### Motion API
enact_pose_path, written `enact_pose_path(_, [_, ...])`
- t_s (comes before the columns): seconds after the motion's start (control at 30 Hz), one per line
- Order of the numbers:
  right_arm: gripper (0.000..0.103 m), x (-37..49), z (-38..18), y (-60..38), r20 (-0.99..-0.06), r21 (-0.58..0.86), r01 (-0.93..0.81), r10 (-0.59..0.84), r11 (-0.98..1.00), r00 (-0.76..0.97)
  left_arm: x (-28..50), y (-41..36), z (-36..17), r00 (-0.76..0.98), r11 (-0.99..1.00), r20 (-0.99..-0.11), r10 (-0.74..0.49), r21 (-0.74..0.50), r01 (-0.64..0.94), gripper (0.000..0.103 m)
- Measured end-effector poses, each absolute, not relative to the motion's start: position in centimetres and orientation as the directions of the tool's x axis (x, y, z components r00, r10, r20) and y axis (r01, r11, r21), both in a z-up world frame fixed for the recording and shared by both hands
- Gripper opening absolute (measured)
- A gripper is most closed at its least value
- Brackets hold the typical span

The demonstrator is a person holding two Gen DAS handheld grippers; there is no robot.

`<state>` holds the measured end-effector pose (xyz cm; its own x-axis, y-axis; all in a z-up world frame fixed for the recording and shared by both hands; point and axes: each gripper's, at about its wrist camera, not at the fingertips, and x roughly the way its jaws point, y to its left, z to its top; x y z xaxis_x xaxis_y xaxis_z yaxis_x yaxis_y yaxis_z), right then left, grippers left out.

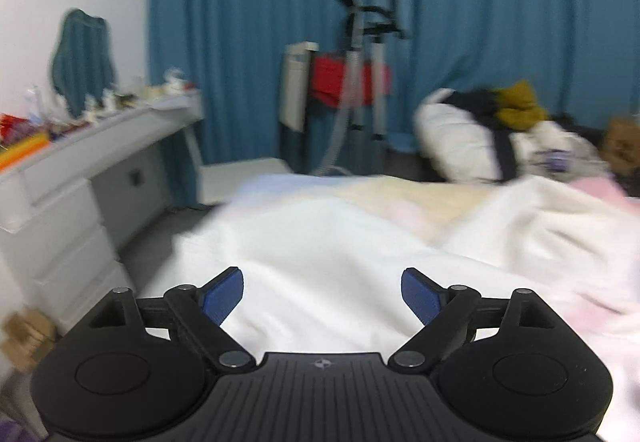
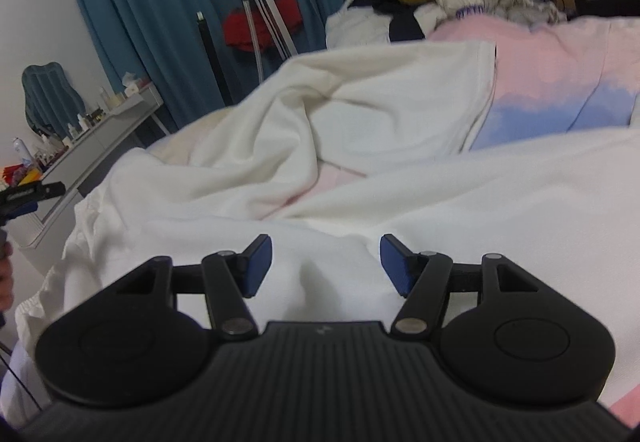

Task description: Fold clothes

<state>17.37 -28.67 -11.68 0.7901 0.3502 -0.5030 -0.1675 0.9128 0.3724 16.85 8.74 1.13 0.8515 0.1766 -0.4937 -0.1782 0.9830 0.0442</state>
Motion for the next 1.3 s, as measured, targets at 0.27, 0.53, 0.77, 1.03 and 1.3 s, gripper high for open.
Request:
enact_pose_path(0.27, [0.063, 17.2, -11.7, -30.3, -0.462, 0.466, -0.135, 0.371, 0.874, 0.806, 12.5, 0.8, -3.3, 0.86, 0.988, -0.51, -0.03, -0.148, -0.054, 0.089])
enact_pose_path(0.53, [0.063, 19.1, -13.4, -33.4, -0.415, 0.648, -0.067, 0.425, 0.759, 0.804, 14.5, 1.6, -7.5, 0.83, 0.986, -0.558, 0.017, -0.13, -0.107, 0.089])
enact_pose_path(0.77, [0.063, 23.8, -16.2, -36.4, -0.442, 0.768, 0.062, 0.457, 0.638, 0.772, 17.1, 4.9, -9.2, 0.794, 0.965, -0.608, -0.027, -0.224, -0.139, 0.089])
enact_pose_path(1.03, [0.061, 33.0, -15.9, -35.8, -0.562, 0.558, 0.092, 0.294, 0.825, 0.773, 17.7, 4.2, -11.1, 0.833, 0.973, -0.547, -0.081, -0.226, -0.054, 0.092])
enact_pose_path(1.3, [0.011, 37.2, -13.4, -33.9, -0.678, 0.259, 0.143, 0.074, 0.955, 0.731, 17.5, 3.9, -11.2, 0.854, 0.963, -0.492, -0.171, -0.268, 0.038, 0.092])
